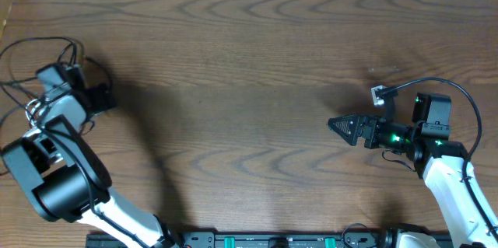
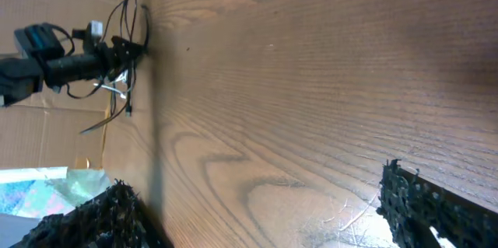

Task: Untangle cables

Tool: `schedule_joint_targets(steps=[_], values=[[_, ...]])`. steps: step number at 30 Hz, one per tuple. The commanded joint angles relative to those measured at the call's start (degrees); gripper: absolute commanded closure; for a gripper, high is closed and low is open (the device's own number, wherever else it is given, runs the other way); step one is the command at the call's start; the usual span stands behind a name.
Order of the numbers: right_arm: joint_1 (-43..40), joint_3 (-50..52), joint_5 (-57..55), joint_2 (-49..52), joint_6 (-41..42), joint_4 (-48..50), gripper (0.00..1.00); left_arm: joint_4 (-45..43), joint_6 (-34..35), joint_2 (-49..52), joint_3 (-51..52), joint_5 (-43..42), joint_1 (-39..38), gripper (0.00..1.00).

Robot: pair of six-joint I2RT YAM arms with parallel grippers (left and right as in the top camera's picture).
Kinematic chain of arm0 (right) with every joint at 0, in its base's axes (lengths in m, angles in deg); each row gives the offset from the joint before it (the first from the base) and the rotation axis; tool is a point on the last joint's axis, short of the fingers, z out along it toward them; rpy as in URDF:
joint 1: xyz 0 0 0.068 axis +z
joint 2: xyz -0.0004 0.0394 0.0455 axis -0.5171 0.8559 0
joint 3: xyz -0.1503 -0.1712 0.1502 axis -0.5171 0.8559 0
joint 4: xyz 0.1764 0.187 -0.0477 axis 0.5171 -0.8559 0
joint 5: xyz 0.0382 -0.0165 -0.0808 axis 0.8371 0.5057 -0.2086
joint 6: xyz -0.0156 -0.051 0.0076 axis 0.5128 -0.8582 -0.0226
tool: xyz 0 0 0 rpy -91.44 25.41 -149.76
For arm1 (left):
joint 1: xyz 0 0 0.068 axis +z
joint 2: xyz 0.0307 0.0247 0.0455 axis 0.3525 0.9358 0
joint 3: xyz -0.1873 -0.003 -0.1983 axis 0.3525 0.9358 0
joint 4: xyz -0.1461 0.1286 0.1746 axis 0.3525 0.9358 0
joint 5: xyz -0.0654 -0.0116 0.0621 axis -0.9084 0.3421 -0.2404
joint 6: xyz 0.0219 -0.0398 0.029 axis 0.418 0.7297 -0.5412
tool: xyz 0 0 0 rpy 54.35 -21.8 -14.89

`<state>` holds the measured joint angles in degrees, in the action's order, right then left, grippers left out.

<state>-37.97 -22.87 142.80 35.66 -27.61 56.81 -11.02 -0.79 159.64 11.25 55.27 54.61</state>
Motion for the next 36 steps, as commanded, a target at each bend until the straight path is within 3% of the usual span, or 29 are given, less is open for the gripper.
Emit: schedule_joint_targets(steps=[1, 8, 14, 23, 36], values=[[0.17, -0.22, 0.20, -0.68, 0.66, -0.13, 0.01, 0.70, 2.49, 5.01, 3.15, 6.45, 3.72, 0.06], [0.17, -0.22, 0.20, -0.68, 0.85, -0.13, 0.01, -2.75, 8.79, 5.01, 3.15, 4.52, 6.80, 0.05], [0.17, -0.22, 0.20, -0.68, 0.85, -0.04, 0.01, -8.02, 8.81, 4.94, 3.06, -8.55, 6.67, 0.06], [0.17, -0.22, -0.26, -0.68, 0.83, 0.20, 0.01, -8.96, 9.25, -0.61, 2.25, -19.87, 6.67, 0.05], [0.17, -0.22, -0.28, -0.68, 0.76, 0.42, 0.01, -4.28, 10.73, -15.43, 2.25, -14.99, 6.67, 0.05]])
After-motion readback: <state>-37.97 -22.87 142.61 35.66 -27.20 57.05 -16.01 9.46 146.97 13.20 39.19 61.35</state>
